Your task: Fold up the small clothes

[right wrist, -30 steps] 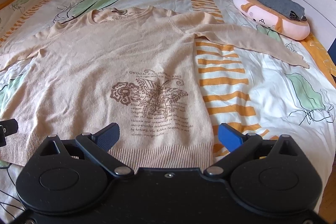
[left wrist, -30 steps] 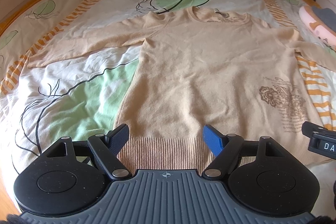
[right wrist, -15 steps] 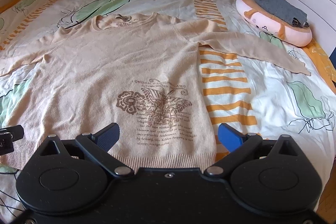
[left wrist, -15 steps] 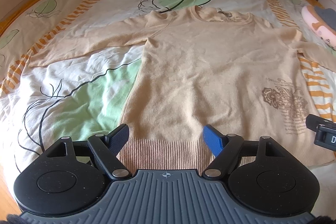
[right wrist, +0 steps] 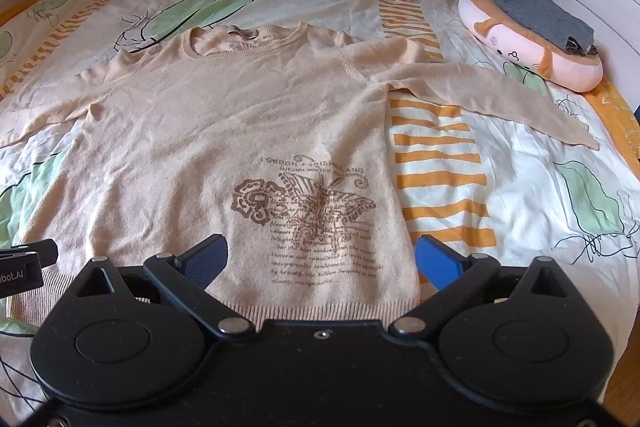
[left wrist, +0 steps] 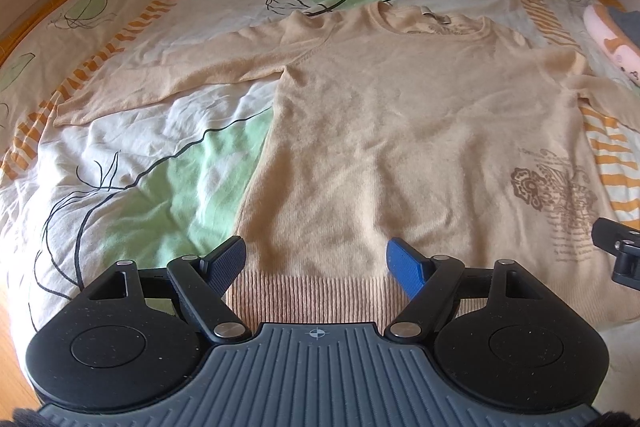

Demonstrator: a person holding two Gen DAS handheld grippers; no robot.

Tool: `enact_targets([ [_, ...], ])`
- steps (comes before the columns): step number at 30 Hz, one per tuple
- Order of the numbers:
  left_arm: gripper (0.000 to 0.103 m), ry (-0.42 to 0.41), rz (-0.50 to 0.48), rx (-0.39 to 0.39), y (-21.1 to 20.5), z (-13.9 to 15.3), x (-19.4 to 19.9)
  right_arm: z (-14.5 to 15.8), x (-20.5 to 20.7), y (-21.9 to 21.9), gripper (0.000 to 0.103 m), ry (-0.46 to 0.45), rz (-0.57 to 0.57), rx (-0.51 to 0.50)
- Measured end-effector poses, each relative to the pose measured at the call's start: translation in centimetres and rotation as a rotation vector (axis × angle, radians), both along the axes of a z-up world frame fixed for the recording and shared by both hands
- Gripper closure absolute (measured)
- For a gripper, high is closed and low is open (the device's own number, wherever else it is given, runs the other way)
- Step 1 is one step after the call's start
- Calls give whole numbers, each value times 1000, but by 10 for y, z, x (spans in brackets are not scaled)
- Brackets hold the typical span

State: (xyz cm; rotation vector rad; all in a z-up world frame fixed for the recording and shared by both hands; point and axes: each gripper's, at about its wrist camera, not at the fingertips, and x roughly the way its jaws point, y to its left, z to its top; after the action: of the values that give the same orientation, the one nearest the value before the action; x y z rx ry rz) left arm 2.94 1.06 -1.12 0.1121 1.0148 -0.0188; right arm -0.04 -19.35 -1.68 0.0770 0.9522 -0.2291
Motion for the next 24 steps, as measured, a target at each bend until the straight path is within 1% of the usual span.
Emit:
enact_targets([
  [8,26,23,-3,-18,0,-3,7,-4,9,3,3,44,15,-6],
  [11,27,44,-1,-43,1,-7,11,-11,15,0,3,80,21,19],
  [13,27,50,-5,-67,1,-10,15,-18,20,-6,3,115,22,91],
  [17,27,42,-25,-83,-1,-12,26,-36,25,-30,3,180,-4,323],
  [19,27,31,-32,-65,-5,-12,36,-45,28,-43,3,201,-14,417],
  [20,27,22,-37,-52,-8,-13,42,-48,29,-50,3,208,-25,447],
  [24,27,-16,-59,-8,-20,-13,66,-56,34,-84,0,187,-66,581],
])
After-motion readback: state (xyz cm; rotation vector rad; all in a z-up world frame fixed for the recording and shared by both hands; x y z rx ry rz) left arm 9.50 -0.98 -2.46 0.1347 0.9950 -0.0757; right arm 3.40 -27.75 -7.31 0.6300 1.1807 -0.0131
